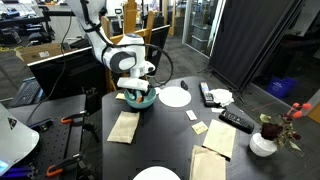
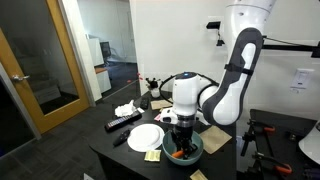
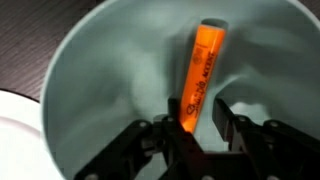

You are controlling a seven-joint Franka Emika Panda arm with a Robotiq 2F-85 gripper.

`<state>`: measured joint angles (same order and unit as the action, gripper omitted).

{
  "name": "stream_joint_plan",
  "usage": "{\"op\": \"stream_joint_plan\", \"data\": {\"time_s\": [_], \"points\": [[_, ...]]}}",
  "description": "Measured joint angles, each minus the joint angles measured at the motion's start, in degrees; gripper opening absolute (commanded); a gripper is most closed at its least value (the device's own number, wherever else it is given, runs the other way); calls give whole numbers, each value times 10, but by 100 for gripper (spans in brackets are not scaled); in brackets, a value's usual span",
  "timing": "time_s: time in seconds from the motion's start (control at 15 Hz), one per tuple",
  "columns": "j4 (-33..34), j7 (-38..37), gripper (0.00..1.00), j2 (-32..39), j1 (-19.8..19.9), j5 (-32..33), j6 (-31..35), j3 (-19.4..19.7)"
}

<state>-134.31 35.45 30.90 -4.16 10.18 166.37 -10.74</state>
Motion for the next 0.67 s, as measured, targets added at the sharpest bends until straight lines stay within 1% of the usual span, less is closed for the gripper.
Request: {"op": "stream_joint_plan", "data": {"time_s": [0.07, 0.13, 0.27, 0.67], "points": [[1, 0, 3, 0, 0, 0, 0, 0], [2, 0, 0, 0, 0, 0, 0, 0], [2, 0, 5, 0, 0, 0, 0, 0], [1, -14, 5, -10, 1, 2, -3, 3]]}}
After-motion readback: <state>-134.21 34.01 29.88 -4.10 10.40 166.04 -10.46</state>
